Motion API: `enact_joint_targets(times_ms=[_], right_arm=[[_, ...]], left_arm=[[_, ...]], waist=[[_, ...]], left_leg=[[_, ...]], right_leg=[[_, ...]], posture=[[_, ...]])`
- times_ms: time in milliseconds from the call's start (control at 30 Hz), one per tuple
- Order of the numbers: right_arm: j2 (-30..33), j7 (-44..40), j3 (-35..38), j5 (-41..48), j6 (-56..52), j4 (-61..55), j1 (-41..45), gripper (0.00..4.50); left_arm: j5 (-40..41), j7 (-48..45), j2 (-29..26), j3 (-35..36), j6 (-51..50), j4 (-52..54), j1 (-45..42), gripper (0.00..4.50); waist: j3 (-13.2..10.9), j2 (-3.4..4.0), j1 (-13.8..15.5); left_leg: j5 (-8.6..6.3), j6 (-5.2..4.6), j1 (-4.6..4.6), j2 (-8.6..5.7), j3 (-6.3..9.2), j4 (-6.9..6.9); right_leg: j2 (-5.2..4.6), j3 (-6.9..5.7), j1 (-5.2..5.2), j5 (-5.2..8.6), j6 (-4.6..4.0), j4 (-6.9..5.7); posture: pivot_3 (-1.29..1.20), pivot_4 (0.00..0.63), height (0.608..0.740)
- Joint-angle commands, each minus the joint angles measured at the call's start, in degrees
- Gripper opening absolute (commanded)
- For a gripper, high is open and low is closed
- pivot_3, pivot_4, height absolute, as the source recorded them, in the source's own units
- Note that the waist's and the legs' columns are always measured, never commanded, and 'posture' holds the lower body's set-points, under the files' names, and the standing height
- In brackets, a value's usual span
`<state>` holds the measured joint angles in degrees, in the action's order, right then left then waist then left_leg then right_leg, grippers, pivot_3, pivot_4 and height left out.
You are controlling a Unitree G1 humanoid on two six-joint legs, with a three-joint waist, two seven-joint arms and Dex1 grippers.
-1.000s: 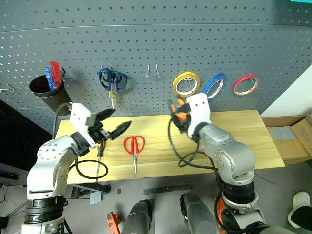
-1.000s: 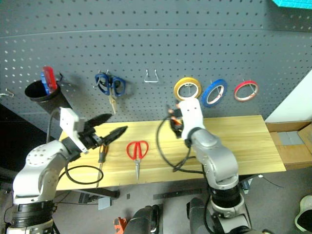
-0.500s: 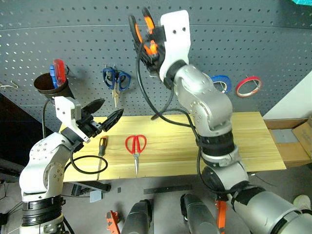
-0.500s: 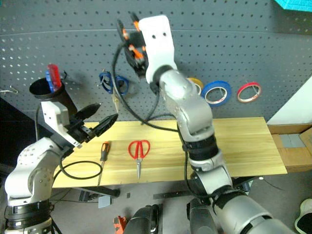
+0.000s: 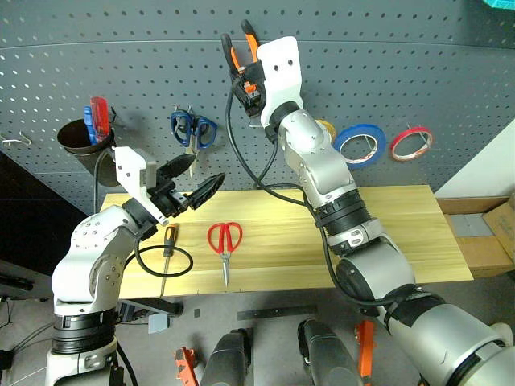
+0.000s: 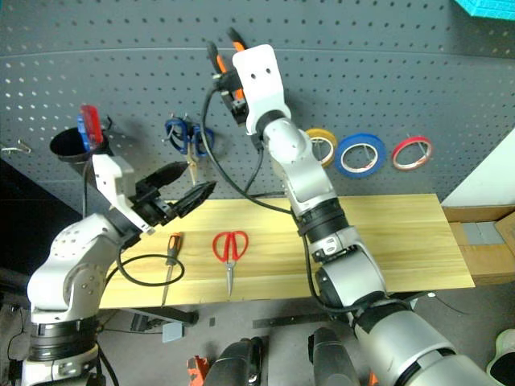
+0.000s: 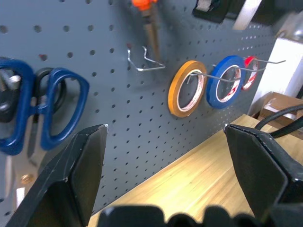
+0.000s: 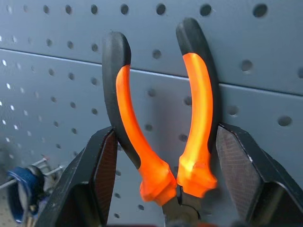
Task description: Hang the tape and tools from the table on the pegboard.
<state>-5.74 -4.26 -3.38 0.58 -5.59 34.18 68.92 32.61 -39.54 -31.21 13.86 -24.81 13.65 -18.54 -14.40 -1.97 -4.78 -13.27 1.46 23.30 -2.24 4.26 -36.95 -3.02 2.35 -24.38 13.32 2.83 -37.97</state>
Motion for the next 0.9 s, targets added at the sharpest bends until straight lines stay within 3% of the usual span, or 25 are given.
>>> enact_joint_targets(times_ms=[33,567,767,900], right_arm=[[-0.01,1.47,1.37,-0.06,4.58,1.19,1.25,2.64],[0.38,2.35,-0.67,-2.72,-1.75,0.23,-5.58,2.64],[0.95,3.10,-0.68,-3.53,-4.46,-1.03,-6.59,4.48],[1.44,1.46,-1.57,-4.21,-9.37,-2.08,-7.03,4.48]], left_arm=[[0.40,-0.25,0.23,-0.10,1.19,0.61,-1.58,4.22],[-0.66,-0.12,0.81,-2.03,1.89,-0.07,-1.57,4.22],[-1.64,-0.38,1.22,-2.68,2.44,-1.06,-2.13,4.22],[-2.42,-0.03,1.46,-3.34,2.85,-1.84,-2.43,4.22]], waist=[[0.00,0.00,0.00],[0.05,-0.03,0.09],[0.05,-0.04,0.10],[0.05,-0.04,0.07]], left_leg=[[0.01,0.01,-0.01,0.00,0.00,-0.02],[0.12,0.07,-0.02,0.01,0.06,-0.02],[0.12,0.06,-0.02,0.00,0.05,-0.03],[0.20,0.07,-0.03,0.00,0.07,-0.05]], right_leg=[[0.00,0.00,0.00,0.00,-0.01,-0.02],[0.05,-0.03,0.02,-0.06,-0.09,-0.08],[0.05,-0.02,0.03,-0.06,-0.09,-0.08],[0.05,-0.03,0.03,-0.10,-0.14,-0.11]], posture=[[-0.03,0.171,0.740],[-0.05,0.175,0.740],[-0.06,0.174,0.740],[-0.07,0.173,0.740]])
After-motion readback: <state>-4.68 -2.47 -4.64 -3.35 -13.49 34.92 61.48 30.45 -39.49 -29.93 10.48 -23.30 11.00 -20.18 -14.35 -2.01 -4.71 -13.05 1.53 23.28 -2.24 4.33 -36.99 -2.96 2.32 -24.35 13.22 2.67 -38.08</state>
